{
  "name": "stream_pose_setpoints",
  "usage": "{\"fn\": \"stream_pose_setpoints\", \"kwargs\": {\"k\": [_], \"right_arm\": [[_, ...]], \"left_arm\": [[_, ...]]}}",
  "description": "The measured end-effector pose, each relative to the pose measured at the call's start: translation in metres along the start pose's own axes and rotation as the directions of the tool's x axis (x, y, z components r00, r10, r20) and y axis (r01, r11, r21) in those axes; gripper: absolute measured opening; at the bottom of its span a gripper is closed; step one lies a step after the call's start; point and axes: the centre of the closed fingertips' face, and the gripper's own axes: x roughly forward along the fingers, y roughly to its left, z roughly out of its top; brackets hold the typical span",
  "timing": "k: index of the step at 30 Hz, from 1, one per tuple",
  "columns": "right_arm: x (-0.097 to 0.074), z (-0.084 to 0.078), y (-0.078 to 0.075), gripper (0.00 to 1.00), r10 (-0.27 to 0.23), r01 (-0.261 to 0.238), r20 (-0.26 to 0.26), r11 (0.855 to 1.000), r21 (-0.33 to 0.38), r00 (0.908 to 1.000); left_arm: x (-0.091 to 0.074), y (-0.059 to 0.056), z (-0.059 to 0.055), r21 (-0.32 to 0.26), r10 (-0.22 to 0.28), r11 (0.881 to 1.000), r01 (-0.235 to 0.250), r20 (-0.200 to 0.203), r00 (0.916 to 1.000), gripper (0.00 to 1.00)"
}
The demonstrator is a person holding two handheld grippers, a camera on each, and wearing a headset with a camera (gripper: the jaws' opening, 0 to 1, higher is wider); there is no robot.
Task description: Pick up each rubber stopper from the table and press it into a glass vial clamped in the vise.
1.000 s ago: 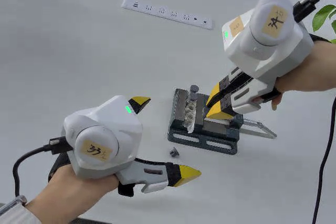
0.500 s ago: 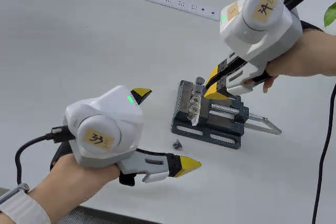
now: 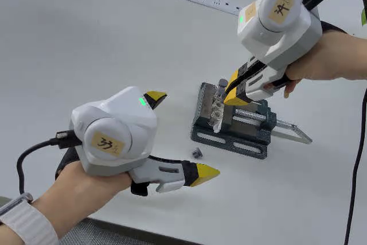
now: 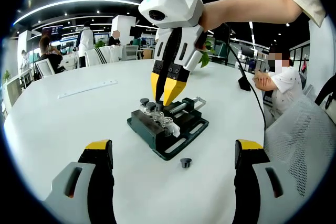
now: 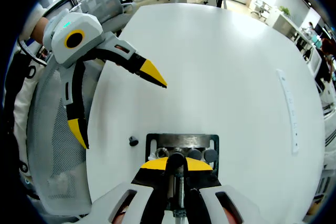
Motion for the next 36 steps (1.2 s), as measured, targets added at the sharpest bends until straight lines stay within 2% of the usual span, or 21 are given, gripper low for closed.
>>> {"fn": "stream_pose_setpoints", "kwargs": {"k": [13,36], "right_arm": [[0.0096,-0.0049,-0.0032,0.05,0.014,-0.014,-0.021,1.0,0.001,0.9997],[0.0093,-0.0035,-0.0027,0.05,0.019,-0.02,-0.027,1.0,-0.016,0.9994]], "left_arm": [[0.0005,0.0003,-0.0017,-0.013,0.002,1.0,-0.002,0.002,1.0,0.94],[0.0026,0.0002,-0.0061,-0.027,0.002,1.0,-0.002,0.002,1.0,0.91]]}}
